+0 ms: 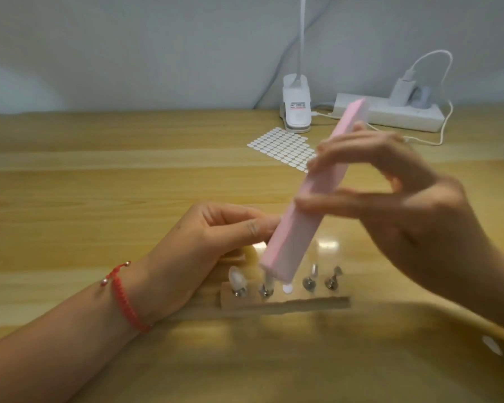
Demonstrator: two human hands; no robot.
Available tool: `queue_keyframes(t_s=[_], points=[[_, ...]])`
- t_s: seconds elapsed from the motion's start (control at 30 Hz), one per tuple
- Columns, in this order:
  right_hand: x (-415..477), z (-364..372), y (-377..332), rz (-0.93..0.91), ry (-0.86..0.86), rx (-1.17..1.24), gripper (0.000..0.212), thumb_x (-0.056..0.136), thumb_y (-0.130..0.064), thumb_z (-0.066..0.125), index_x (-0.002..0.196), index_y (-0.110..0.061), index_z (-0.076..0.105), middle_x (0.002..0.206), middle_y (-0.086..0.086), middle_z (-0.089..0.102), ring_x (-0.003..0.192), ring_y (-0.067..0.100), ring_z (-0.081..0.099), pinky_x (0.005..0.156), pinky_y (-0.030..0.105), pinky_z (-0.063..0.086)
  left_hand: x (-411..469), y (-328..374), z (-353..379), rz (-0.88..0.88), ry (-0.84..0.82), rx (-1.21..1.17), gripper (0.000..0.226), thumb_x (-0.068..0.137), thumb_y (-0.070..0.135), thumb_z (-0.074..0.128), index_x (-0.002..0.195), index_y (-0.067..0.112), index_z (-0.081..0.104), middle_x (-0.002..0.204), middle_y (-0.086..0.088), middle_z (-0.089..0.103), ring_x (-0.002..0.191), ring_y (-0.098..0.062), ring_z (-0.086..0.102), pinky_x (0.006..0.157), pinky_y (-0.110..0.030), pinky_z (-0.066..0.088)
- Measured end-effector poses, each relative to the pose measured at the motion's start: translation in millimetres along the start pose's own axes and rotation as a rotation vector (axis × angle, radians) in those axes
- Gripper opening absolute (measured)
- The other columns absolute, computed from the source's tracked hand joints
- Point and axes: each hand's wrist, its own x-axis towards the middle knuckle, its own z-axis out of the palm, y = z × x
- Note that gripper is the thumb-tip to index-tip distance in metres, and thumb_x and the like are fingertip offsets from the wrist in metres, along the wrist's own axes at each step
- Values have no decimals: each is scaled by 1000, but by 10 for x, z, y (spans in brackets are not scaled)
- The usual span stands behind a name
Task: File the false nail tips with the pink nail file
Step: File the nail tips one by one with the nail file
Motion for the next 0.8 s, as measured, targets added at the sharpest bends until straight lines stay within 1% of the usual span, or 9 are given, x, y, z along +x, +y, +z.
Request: queue_keyframes(t_s=[0.13, 0.27, 0.33, 0.4, 0.5, 0.57, 0.63, 0.7, 0.8], points=[[-98, 62, -181, -134, -100, 151, 30, 98, -5, 53, 109, -27, 70, 118, 5, 65, 121, 19, 54, 115, 52, 30, -25, 27, 25, -9, 19, 1, 39, 66, 38, 71, 83, 3, 76, 89, -26, 65, 84, -37, 45, 75, -53, 31], [-15, 41, -11, 96, 1, 86, 35, 86, 15, 61, 115, -3, 65, 116, 18, 62, 110, 29, 60, 105, 55, 41, -3, 20, 31, -4, 27, 14, 31, 64, 40, 73, 80, 13, 78, 94, -32, 63, 92, -33, 40, 77, -48, 25], [-125, 150, -186, 12, -93, 170, 29, 84, 4, 70, 112, -2, 70, 122, 10, 63, 118, 20, 56, 112, 54, 36, -8, 21, 31, 23, -2, 36, 31, 68, 32, 76, 83, 5, 77, 94, -29, 66, 86, -31, 50, 74, -45, 37], [-99, 112, -208, -132, -123, 127, 22, 92, 2, 62, 108, -7, 74, 119, 9, 63, 119, 21, 55, 112, 53, 35, -6, 15, 20, 49, -22, 60, 28, 71, 32, 75, 83, 7, 77, 89, -15, 72, 82, -21, 59, 71, -32, 45], [3, -17, 47, -10, -3, 43, 44, 86, 23, 53, 113, -10, 65, 114, 18, 60, 111, 37, 58, 97, 52, 45, 0, 13, 26, 46, -9, 66, 18, 70, 35, 75, 76, 18, 79, 79, 3, 71, 75, -15, 56, 70, -24, 40], [-46, 35, 92, 68, -28, 40, 55, 84, 24, 58, 117, -20, 64, 120, 13, 60, 116, 32, 57, 100, 41, 44, 4, 15, 32, 87, -21, 90, 21, 73, 29, 66, 78, 13, 79, 78, 0, 71, 73, -6, 61, 65, -16, 46], [-90, 90, 67, 96, -64, 45, 54, 86, 19, 60, 119, -23, 65, 124, 8, 60, 120, 27, 56, 101, 35, 43, -1, 13, 32, 86, -29, 96, 25, 74, 27, 65, 83, 7, 78, 82, -7, 72, 75, -5, 64, 64, -13, 48], [-51, 31, 218, 39, -8, 50, 47, 87, 23, 52, 118, -11, 64, 117, 16, 60, 112, 37, 58, 97, 43, 45, -12, 7, 14, 65, -23, 82, 22, 71, 34, 71, 82, 17, 80, 78, 1, 72, 72, -2, 64, 61, -12, 48], [-18, -152, 557, 155, 126, -81, 41, 90, 19, 56, 122, -7, 58, 115, 17, 58, 107, 35, 57, 96, 48, 47, -20, 15, 12, 69, 3, 107, 18, 70, 41, 72, 78, 27, 79, 75, 9, 70, 75, 2, 64, 59, -8, 48]])
